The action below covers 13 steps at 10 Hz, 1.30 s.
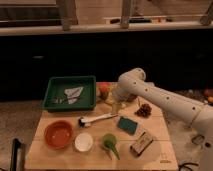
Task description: Place brush in red bowl
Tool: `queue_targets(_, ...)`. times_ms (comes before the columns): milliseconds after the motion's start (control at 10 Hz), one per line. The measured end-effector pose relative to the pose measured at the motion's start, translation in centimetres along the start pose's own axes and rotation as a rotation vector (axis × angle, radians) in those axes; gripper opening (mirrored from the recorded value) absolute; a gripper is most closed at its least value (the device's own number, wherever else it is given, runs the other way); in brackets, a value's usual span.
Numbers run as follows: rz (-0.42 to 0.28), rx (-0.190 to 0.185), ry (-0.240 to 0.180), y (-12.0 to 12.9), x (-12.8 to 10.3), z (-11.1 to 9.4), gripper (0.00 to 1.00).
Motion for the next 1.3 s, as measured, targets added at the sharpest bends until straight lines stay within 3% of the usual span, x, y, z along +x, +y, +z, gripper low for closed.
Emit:
queue_targets(500,-0.078,-0.075,-0.01,1.6,-2.6,3.5,0.8)
queue_targets(1300,-0.088,-0.171,-0.01,4.3,-2.5,7.5,0.8)
